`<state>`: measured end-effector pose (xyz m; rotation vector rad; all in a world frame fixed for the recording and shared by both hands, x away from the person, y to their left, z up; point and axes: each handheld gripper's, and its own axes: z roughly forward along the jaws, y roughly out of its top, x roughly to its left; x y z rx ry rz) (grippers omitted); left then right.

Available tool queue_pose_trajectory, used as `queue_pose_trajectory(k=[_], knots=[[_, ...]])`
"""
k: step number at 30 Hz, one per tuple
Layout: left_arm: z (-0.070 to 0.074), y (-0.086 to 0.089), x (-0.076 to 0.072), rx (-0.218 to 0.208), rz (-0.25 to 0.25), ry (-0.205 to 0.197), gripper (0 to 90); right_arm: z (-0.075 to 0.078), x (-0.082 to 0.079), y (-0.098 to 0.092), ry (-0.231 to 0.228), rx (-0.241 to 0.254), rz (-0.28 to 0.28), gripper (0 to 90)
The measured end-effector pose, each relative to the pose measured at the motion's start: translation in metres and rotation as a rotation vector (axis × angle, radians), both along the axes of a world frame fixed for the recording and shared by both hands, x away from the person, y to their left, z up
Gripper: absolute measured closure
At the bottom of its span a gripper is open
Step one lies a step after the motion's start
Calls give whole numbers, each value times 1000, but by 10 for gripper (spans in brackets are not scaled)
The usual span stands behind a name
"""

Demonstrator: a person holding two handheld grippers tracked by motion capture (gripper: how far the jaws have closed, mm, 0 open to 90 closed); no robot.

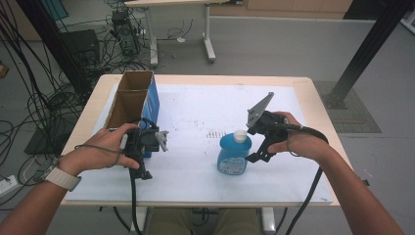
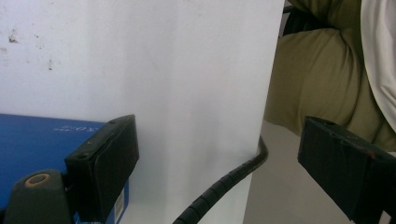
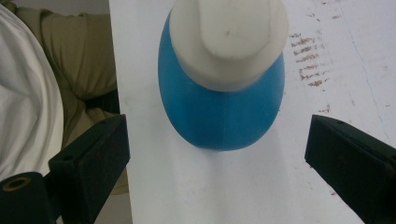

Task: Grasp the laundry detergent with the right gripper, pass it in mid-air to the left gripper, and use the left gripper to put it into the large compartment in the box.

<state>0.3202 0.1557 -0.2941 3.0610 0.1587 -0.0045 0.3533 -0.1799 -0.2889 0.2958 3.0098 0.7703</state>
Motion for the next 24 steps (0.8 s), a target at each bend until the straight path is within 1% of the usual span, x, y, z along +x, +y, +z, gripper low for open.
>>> queue_pose_trajectory(k=[24], knots=[[1,0,0,1,2,-1,128,-1,0,0,2,7,-3,64]])
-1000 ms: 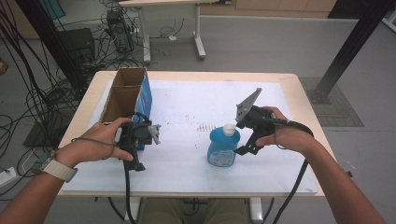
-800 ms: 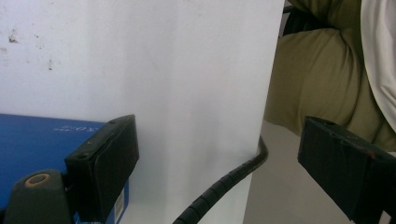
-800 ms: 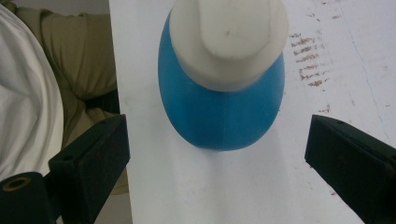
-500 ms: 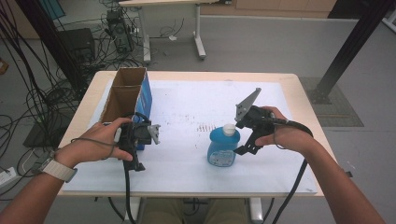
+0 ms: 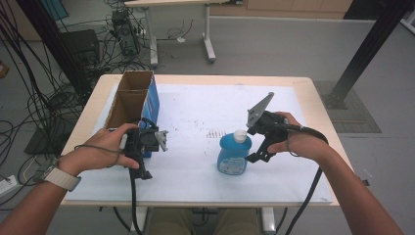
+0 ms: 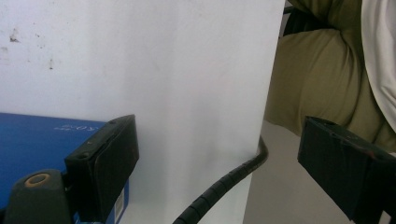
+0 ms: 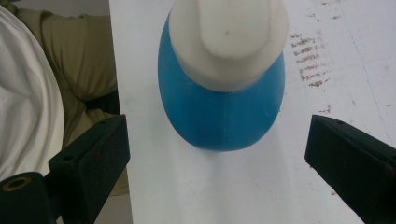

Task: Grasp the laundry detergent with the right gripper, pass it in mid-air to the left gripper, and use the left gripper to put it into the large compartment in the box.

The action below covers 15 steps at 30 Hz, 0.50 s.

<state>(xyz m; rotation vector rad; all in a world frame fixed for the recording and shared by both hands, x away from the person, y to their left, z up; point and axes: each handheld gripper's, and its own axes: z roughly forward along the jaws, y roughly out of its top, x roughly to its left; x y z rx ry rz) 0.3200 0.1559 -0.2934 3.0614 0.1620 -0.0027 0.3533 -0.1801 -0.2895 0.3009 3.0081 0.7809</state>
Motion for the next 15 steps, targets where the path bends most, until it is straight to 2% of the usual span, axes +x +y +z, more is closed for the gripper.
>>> queue_pose_trajectory(k=[15], knots=[[0,-1,0,-4,0,-3,128,0,0,-1,-3,2,-3,65]])
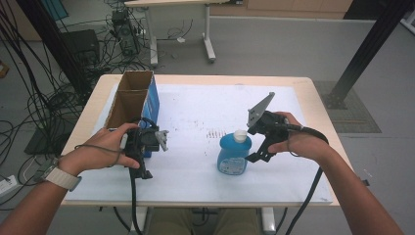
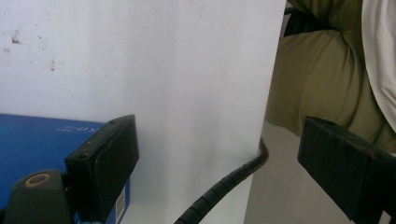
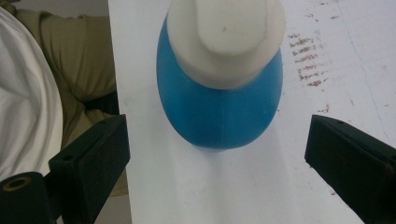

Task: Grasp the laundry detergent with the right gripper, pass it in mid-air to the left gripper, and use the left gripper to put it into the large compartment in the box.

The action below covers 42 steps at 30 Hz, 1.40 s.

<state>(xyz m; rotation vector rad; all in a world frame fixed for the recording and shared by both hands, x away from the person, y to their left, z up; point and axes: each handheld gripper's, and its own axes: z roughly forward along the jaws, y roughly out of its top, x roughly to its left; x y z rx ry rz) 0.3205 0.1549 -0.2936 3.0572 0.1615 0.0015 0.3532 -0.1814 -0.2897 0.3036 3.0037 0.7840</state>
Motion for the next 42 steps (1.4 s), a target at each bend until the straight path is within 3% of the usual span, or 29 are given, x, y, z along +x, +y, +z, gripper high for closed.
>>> queue_pose_trajectory(k=[26,42], knots=[[-2,-1,1,-9,0,3,128,-5,1,-3,-17,25,-22,63],[-5,-2,2,-13,6,10,128,-19,1,-3,-37,87,-15,67]])
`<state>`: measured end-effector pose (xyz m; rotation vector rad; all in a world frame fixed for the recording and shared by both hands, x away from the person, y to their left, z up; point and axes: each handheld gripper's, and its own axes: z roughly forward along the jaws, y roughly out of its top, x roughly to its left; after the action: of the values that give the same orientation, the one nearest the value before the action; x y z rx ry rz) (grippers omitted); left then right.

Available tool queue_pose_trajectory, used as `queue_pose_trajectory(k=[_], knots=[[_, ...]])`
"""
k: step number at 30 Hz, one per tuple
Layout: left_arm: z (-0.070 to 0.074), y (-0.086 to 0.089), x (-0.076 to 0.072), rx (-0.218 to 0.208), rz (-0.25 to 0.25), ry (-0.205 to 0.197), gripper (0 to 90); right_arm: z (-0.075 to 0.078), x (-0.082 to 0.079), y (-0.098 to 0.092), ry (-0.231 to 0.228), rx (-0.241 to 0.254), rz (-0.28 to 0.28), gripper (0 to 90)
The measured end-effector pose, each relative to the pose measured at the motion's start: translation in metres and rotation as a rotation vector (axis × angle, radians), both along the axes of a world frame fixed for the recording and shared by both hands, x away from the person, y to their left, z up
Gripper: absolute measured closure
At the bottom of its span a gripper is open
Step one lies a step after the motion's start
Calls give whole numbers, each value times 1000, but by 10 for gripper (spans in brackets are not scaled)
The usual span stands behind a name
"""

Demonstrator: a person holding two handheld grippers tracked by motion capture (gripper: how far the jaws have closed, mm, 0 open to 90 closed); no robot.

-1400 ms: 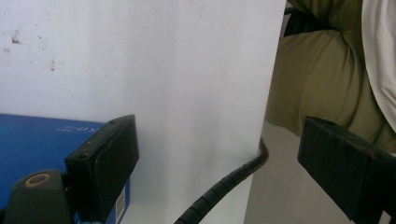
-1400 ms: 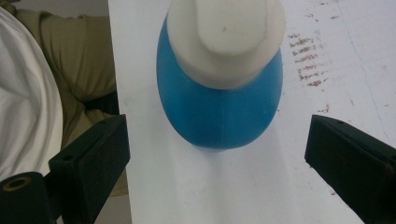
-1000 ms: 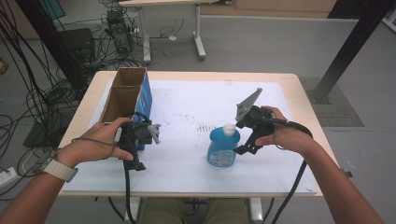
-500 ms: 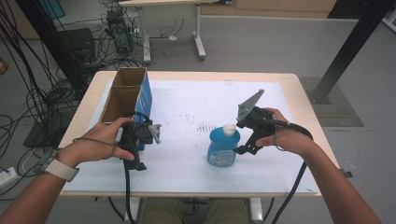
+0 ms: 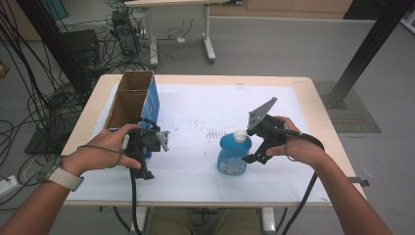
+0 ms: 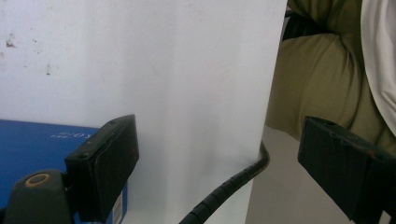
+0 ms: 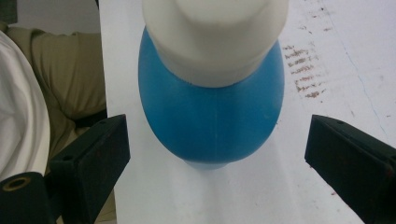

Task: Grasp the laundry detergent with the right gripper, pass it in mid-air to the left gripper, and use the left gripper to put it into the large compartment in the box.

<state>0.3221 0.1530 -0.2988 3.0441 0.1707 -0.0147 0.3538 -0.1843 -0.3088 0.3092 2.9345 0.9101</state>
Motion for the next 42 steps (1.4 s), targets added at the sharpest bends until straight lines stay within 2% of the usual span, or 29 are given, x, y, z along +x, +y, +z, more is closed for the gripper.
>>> queue_pose_trajectory(k=[10,36,42], knots=[[0,-1,1,2,-6,-1,129,-7,0,-1,4,31,4,85],[-5,-1,1,2,-5,9,129,-25,1,0,29,64,5,113],[-6,-1,1,4,-5,10,129,-28,1,0,24,72,2,120]])
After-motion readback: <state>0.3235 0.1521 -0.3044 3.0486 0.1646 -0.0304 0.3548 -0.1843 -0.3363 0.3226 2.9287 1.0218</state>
